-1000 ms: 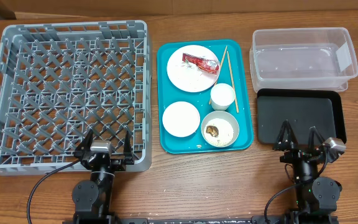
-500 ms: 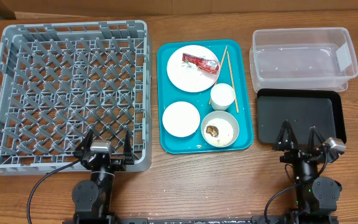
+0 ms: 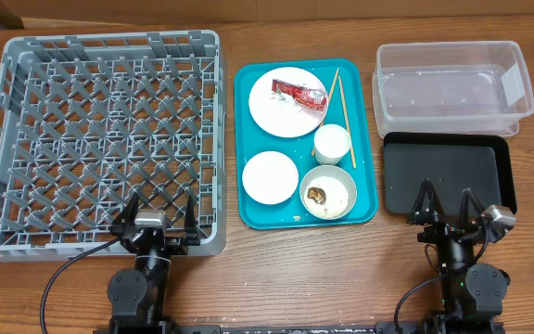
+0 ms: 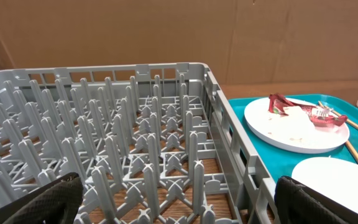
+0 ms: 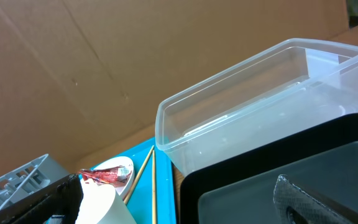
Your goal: Sort waste into correct bins and load items into the dishwasher
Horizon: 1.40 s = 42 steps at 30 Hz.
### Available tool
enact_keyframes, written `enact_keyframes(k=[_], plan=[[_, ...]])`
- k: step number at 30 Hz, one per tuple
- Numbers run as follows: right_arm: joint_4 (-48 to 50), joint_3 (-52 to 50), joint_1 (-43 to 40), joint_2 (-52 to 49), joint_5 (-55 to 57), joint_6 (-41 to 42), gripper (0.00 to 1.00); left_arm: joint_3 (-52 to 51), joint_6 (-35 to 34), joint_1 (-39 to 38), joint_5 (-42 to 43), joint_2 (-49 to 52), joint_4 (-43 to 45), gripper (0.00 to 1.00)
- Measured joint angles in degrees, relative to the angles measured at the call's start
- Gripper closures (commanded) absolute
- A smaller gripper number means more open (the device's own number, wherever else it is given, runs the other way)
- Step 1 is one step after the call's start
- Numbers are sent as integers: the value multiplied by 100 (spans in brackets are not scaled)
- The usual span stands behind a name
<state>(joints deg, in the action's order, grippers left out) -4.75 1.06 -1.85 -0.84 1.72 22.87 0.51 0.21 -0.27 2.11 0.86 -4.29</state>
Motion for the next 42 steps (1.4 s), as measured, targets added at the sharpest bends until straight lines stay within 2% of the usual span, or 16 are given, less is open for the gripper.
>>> enact_keyframes(k=[18, 22, 30, 35, 42], plan=[[76, 0, 0, 0, -238, 94, 0, 0, 0, 0, 0, 0, 0, 0], [125, 0, 0, 0, -887, 168, 0, 0, 0, 0, 2, 0, 0, 0], [-28, 151, 0, -35, -2181, -334, 0, 0, 2, 0, 2, 0, 2, 0], [-557, 1259, 0, -719, -2597, -667, 0, 0, 2, 0, 0, 0, 2, 0], [-1473, 3552, 0, -2806, -2966, -1196, 0, 0, 2, 0, 2, 0, 4, 0]])
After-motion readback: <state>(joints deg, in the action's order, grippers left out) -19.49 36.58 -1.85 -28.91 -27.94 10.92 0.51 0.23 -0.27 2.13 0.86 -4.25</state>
